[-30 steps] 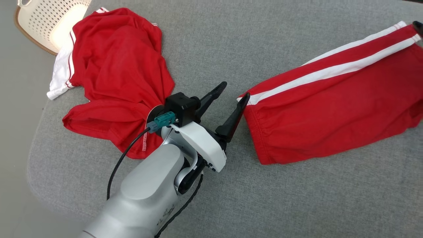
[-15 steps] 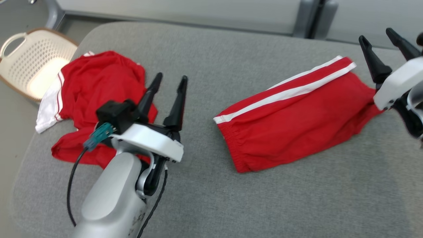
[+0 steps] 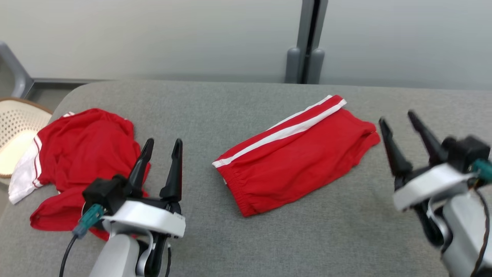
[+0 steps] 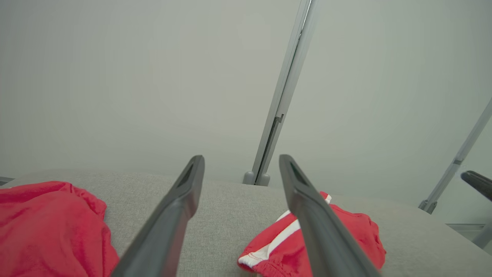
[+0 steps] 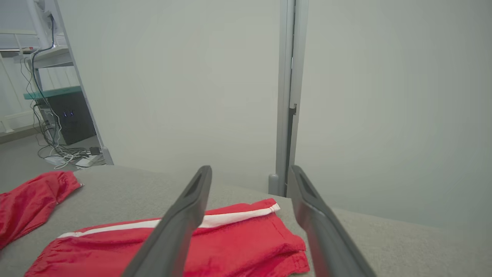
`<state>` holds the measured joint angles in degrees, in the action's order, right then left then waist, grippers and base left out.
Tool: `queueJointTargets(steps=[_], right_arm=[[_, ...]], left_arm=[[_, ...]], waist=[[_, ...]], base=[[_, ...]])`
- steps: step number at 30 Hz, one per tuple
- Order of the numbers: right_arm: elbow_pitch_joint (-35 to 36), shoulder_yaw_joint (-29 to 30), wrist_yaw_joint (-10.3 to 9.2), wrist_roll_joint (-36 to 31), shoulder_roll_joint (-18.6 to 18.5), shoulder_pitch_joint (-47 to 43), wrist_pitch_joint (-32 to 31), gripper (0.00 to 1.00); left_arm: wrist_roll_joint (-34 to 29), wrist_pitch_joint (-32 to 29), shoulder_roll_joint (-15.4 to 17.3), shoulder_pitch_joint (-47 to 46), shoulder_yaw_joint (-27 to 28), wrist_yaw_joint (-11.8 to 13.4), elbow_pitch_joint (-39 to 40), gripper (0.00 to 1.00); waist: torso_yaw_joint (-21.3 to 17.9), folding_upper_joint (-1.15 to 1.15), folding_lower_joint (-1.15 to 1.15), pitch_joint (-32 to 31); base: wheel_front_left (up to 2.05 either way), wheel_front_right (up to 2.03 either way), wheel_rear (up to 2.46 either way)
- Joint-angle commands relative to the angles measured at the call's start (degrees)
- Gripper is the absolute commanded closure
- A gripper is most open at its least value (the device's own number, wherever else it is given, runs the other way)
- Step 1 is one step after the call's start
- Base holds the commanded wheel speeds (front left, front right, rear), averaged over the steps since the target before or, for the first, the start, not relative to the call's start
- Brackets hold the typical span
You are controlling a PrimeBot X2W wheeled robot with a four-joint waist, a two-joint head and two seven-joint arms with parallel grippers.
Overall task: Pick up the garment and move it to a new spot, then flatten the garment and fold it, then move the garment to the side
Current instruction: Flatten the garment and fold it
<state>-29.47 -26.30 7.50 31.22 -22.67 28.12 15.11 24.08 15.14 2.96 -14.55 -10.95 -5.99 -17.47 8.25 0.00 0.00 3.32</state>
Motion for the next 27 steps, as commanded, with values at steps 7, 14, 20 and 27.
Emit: queueJointTargets(steps=[7, 14, 20, 27], right_arm=[[7.2, 10.7, -0.02, -11.4, 7.2, -14.8, 0.0, 0.00], [10.1, 14.7, -0.02, -15.6, 10.8, -20.7, 0.1, 0.00], [9.5, 15.6, -0.02, -16.5, 11.4, -20.8, 0.1, 0.00], [5.0, 18.2, -0.02, -10.9, 13.1, -18.1, -3.9, 0.00]], left_arm=[[-3.1, 0.0, 0.1, 7.3, 2.8, -1.0, 1.5, 0.00], [-3.8, 0.0, 0.0, 11.1, 3.9, -1.4, 3.3, 0.00], [-3.6, 0.0, 0.0, 11.2, 3.2, -1.4, 3.2, 0.00], [-3.1, 0.0, 0.0, 9.3, 2.1, -1.4, 2.8, 0.00]], waist=[[-3.4, 0.00, 0.00, -3.5], [-4.2, 0.00, 0.00, -3.8], [-4.0, 0.00, 0.00, -3.1], [-2.3, 0.00, 0.00, -0.9]], base=[[0.00, 0.00, 0.00], [0.00, 0.00, 0.00], [0.00, 0.00, 0.00], [0.00, 0.00, 0.00]])
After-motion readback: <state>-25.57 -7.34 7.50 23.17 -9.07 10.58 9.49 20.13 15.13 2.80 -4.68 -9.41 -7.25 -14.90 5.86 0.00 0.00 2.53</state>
